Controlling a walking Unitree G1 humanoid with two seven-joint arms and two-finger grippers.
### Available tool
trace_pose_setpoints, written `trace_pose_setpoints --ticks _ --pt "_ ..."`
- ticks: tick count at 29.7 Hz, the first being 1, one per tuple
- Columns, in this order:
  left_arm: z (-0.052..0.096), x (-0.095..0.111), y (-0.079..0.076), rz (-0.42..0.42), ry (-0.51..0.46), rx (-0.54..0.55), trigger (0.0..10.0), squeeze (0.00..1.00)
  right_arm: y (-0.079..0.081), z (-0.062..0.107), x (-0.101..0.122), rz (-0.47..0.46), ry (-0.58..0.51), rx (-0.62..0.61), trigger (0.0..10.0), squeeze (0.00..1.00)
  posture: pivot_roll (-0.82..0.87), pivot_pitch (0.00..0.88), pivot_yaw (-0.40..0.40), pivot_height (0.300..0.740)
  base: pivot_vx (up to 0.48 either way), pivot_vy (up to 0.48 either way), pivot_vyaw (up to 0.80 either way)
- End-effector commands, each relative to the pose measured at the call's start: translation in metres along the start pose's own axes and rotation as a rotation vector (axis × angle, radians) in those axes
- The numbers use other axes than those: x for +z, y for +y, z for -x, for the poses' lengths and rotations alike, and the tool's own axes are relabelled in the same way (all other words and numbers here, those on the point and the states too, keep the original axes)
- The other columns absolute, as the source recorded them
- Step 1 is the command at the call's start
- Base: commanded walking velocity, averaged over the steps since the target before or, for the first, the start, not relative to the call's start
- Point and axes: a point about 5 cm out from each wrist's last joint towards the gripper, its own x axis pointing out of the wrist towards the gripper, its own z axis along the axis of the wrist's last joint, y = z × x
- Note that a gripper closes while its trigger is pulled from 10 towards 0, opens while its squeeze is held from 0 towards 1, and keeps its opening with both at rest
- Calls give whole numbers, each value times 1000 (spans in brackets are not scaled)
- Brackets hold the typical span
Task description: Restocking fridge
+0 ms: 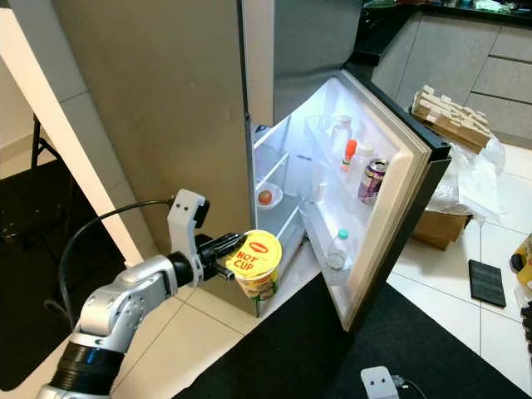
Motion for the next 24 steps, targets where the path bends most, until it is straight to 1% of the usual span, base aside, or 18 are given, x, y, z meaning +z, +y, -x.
trace_pose_setpoints --ticks 1,16,24 --pt "-4 1 -1 -13 0 -5 10000 0 0 0 0 6 1 5 10000 0 60 0 -8 740 0 0 0" --pt "-5 2 -1 -12 -7 -6 10000 0 2 0 0 4 2 10 10000 0 61 2 -5 740 0 0 0" --pt "-6 3 -2 -15 -12 -14 10000 0 3 0 -1 -1 4 12 10000 0 57 0 -2 740 246 0 0"
